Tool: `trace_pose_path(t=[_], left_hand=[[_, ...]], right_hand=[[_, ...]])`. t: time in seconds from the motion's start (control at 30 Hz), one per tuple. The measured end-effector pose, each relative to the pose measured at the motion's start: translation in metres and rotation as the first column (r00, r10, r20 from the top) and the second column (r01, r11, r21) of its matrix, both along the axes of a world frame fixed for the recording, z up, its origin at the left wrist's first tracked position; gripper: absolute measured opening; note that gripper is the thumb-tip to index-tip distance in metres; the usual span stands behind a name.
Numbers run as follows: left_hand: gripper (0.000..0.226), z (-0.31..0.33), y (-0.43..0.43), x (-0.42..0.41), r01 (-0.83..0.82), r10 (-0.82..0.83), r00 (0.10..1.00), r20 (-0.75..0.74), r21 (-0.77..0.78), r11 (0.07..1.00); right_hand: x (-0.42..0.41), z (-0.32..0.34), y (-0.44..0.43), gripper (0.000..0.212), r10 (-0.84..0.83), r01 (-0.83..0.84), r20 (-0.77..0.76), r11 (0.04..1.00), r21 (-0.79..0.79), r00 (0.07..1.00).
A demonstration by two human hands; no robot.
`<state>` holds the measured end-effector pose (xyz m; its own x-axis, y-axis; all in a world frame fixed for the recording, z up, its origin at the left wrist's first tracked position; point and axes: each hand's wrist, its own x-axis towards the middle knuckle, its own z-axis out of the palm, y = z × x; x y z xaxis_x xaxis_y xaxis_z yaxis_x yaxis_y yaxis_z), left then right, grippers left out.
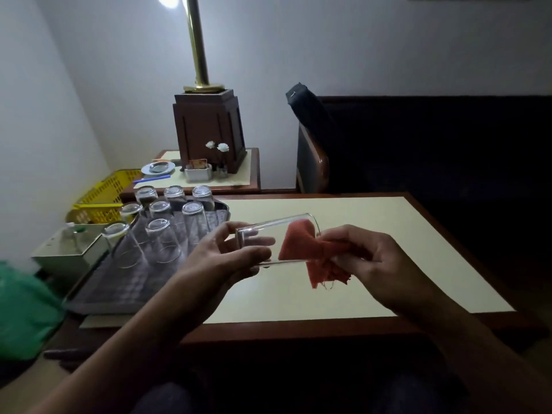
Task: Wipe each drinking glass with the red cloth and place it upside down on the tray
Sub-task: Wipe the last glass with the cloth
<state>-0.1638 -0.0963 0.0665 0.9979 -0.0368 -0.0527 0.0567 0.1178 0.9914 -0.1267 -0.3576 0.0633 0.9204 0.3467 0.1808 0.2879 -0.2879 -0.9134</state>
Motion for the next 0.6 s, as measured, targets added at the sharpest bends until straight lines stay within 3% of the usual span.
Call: trace_pose_path(t=[0.1,0.2,0.33,0.43,0.6], left_hand=[[0.053,-0.001,-0.003,-0.019,-0.026,0.028,0.999,0.019,-0.082,0.996],[0.049,0.0,-0.008,-0.03,-0.067,0.074,0.997,0.027,-0.185,0.98],[0.052,-0.001,-0.009,-0.037,-0.083,0.096,0.995,0.03,-0.293,0.952],[0.051,-0.004,-0.01,-0.04,-0.092,0.102,0.995,0.02,-0.275,0.957],[0.068,-0.008,-0.002,-0.037,-0.039,0.049,0.997,0.057,-0.162,0.986]], right_hand=[[-0.012,0.001,0.006,0.055,0.006,-0.007,0.017,0.999,0.038,1.0],[-0.021,-0.001,0.01,0.048,-0.013,0.013,0.05,1.0,-0.005,0.999],[-0.026,-0.005,0.009,0.04,-0.122,0.127,-0.038,0.973,0.194,0.992],[-0.03,-0.006,0.008,0.026,-0.11,0.124,-0.068,0.952,0.279,0.992],[-0.035,-0.002,0.009,0.028,-0.032,0.035,-0.016,0.979,0.2,0.999]])
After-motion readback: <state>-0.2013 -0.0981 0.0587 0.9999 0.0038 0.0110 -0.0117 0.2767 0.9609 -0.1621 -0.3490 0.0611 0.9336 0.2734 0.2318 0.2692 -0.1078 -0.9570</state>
